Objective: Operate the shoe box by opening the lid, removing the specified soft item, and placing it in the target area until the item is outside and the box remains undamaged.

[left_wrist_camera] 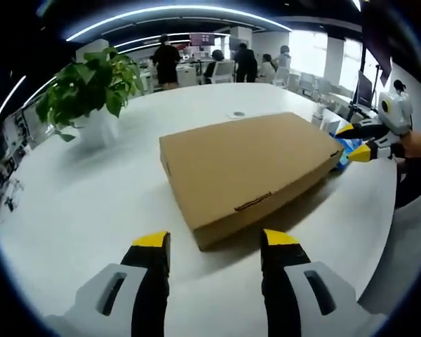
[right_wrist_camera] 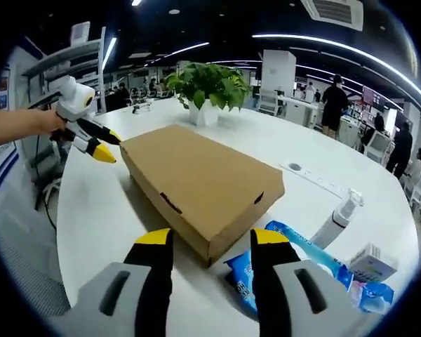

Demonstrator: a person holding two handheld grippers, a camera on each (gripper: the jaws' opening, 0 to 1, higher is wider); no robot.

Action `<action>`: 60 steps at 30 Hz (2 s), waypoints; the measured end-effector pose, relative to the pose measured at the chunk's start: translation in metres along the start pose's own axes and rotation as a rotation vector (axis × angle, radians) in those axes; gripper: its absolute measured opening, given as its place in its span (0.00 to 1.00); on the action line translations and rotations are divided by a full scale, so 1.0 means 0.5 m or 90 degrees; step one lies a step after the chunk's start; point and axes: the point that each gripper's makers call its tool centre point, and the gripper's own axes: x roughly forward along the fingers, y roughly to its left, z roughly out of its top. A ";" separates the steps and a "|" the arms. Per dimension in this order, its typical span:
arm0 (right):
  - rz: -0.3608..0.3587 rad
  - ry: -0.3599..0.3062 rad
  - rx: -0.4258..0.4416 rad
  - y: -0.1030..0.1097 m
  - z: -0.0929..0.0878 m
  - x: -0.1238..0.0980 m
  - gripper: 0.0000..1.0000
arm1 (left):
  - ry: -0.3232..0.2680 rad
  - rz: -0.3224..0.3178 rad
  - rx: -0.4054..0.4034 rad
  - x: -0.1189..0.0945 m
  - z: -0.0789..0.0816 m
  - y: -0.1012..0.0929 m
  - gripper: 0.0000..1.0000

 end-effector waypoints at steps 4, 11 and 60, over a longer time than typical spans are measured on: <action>-0.036 -0.010 0.018 -0.022 -0.002 -0.035 0.52 | -0.025 0.009 -0.006 -0.024 0.012 -0.022 0.55; -0.087 -0.006 0.062 -0.061 -0.042 -0.122 0.58 | -0.074 0.006 -0.002 -0.067 0.048 -0.072 0.63; -0.203 -0.011 0.138 -0.053 -0.158 -0.408 0.96 | -0.144 -0.014 0.004 -0.209 -0.017 -0.251 1.00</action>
